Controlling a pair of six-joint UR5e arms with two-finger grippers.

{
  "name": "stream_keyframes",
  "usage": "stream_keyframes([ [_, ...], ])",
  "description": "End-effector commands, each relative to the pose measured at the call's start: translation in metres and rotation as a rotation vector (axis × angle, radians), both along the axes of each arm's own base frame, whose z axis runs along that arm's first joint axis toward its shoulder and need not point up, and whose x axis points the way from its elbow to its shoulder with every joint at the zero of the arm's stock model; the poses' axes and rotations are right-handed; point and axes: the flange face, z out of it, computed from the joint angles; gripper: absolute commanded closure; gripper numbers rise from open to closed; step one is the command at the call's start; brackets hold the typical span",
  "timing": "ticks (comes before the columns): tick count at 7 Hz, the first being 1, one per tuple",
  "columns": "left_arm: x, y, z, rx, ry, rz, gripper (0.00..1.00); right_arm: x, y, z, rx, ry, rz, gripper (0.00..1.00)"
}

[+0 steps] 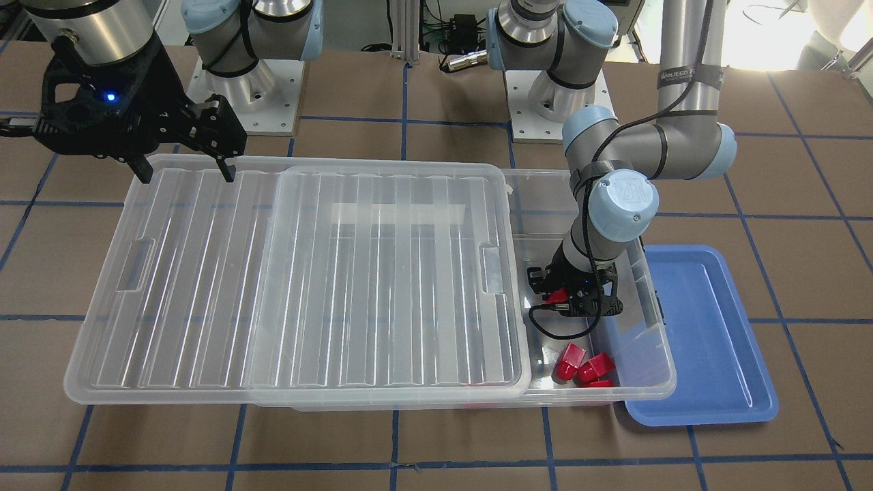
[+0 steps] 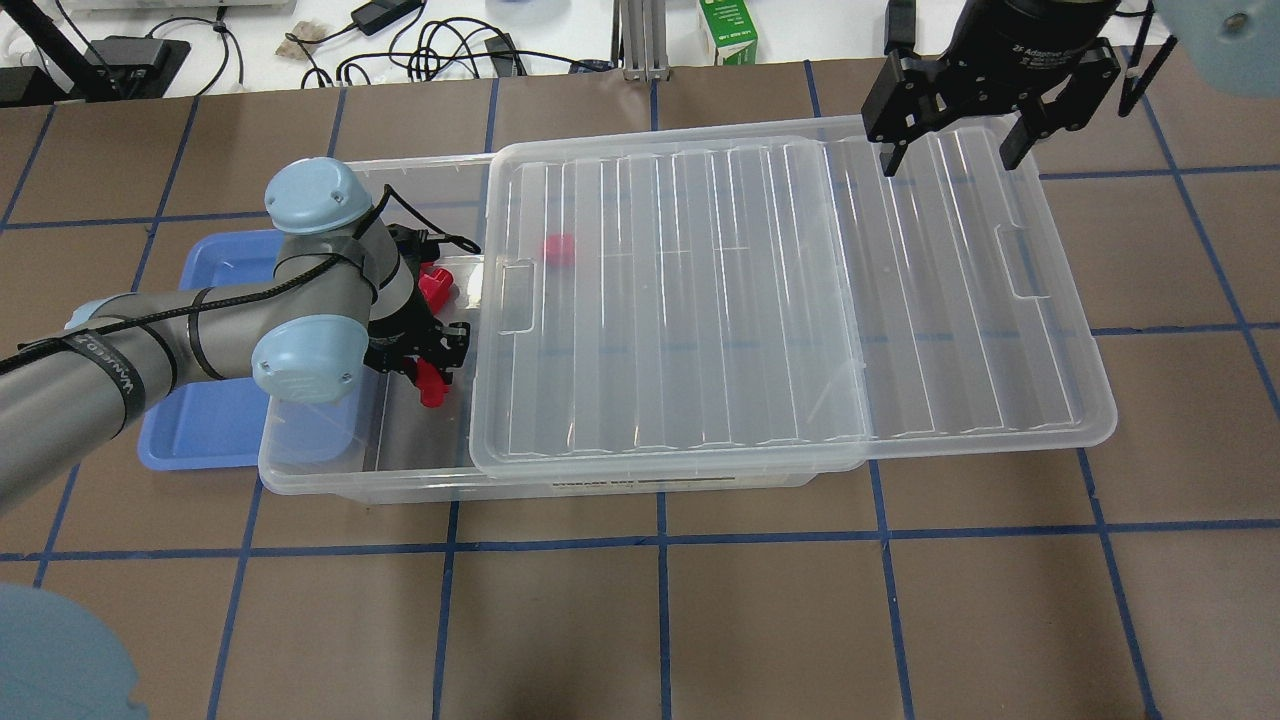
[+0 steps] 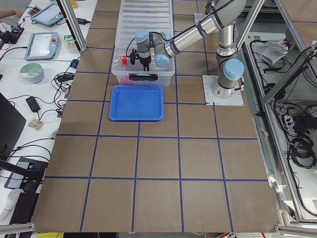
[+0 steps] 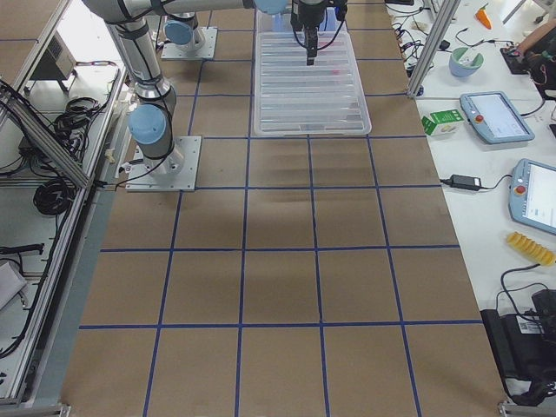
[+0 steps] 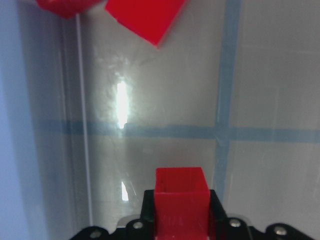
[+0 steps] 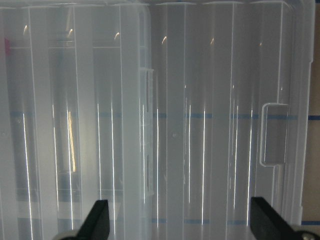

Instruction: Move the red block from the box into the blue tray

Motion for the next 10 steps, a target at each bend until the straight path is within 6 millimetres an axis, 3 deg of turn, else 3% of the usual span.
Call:
stream_keyframes([
  [1,0.002,-0.019,0.077,0.008,-0.011,-0.011,1.00,0.000,0.001,0.000,0.005,0.001,0.000,0.00],
  [2,0.002,-0.025,0.134,0.030,-0.009,-0.012,1.00,0.000,0.001,0.000,0.005,0.001,0.000,0.00],
  [3,0.012,-0.032,0.169,0.041,-0.007,-0.008,1.00,0.000,0.001,0.000,0.005,0.001,0.000,0.00],
  [4,0.051,-0.041,0.183,0.026,0.004,-0.039,1.00,0.000,0.001,0.000,0.005,0.001,0.000,0.00],
  [5,0.108,-0.045,0.188,0.020,0.014,-0.057,1.00,0.000,0.001,0.000,0.005,0.001,0.000,0.00],
  [6,0.169,-0.043,0.180,0.028,0.048,-0.065,1.00,0.000,0.001,0.000,0.005,0.001,0.001,0.00],
  [7,0.226,-0.042,0.156,0.049,0.077,-0.103,1.00,0.000,0.001,0.000,0.005,0.000,0.002,0.00],
  [8,0.243,-0.046,0.134,0.068,0.097,-0.146,1.00,0.000,0.001,0.000,0.005,0.001,0.001,0.00],
  [9,0.247,-0.056,0.097,0.052,0.109,-0.143,1.00,0.000,0.001,0.000,0.005,0.001,0.003,0.00],
  [10,0.252,-0.065,0.046,0.019,0.087,-0.138,1.00,-0.001,0.000,-0.001,0.007,0.002,0.011,0.00],
])
